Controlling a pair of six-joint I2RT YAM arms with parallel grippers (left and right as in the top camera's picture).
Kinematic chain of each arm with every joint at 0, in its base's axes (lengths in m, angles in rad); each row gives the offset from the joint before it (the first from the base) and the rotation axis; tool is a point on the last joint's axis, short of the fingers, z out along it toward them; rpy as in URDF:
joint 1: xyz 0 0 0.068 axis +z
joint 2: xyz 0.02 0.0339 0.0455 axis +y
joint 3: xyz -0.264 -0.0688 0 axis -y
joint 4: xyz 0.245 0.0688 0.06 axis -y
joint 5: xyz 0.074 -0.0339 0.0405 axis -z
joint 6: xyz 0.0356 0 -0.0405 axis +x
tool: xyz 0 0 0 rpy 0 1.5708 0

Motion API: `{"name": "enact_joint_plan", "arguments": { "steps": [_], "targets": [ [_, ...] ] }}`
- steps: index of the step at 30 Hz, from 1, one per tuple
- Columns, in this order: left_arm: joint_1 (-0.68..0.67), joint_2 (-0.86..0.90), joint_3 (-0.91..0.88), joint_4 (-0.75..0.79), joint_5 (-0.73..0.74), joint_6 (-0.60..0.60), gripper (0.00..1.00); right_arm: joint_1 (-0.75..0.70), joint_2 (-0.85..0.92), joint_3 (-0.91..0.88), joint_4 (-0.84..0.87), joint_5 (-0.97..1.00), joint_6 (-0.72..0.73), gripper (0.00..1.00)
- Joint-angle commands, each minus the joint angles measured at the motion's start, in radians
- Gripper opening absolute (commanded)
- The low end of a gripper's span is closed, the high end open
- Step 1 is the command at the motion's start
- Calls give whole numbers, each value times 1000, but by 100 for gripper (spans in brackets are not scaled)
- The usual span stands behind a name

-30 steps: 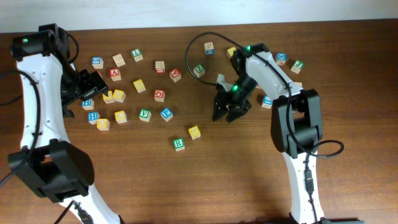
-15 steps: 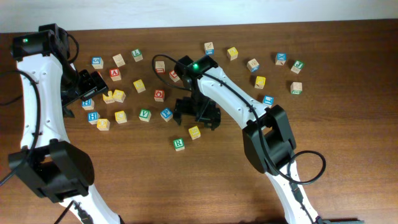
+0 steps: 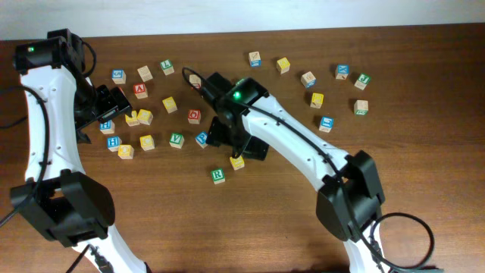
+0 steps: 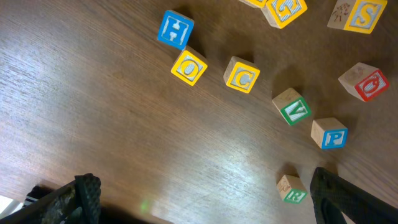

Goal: Spell out RSS

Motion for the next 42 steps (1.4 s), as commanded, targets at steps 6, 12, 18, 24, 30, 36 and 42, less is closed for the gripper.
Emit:
{"name": "enact_joint_plan", "arguments": {
  "steps": [6,12,18,24,30,36,42],
  "targets": [
    [2,-7,6,-1,0,-3,99,-3,8,-264,290,-72,203,85],
    [2,-7,6,-1,0,-3,99,-3,8,-291,345,-8,205,70],
    [2,-7,6,-1,0,-3,99,-2,19,-299,380,-8,238,60],
    [2,-7,6,-1,0,-3,99,-2,59,-299,383,-8,238,53],
    [2,-7,6,-1,0,-3,99,-4,59,-299,380,-8,180,38],
    [2,-7,6,-1,0,-3,99,-82,55,-289,341,-15,-178,36],
    [2,-7,6,-1,0,-3,99,-159,53,-289,230,-19,-1004,36]
  ]
}}
